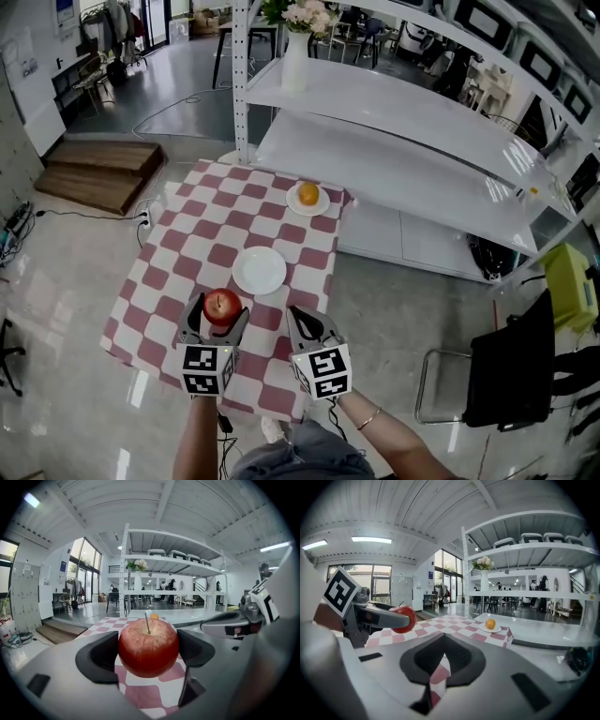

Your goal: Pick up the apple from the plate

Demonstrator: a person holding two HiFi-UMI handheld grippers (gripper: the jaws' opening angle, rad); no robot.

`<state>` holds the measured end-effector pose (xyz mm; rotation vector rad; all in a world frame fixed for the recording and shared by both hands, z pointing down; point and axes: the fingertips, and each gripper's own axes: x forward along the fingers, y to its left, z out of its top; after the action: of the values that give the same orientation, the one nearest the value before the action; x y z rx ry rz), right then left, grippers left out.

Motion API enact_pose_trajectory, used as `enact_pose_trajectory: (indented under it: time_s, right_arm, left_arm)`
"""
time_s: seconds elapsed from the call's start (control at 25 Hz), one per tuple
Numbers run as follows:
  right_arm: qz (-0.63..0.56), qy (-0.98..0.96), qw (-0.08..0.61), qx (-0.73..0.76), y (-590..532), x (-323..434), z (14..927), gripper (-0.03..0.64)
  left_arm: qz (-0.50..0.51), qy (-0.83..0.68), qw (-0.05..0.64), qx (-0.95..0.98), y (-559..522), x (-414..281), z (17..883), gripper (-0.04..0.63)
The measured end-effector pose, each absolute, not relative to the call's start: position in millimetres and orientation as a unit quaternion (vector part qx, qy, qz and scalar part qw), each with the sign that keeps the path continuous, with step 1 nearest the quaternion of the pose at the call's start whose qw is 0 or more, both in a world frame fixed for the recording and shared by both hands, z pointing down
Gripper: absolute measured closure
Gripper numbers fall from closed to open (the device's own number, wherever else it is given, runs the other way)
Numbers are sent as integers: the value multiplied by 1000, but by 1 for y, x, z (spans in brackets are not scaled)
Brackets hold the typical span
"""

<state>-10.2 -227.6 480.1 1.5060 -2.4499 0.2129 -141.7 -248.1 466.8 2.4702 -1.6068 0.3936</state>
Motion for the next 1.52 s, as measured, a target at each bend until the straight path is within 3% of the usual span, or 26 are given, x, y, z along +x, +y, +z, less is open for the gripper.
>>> enact_pose_trajectory:
  time_s: [1.52]
  right_arm:
    - [54,-853,129,502,-183,-40,465,609]
  left_arm:
    - [122,-549,109,820,-176,-180,469,210]
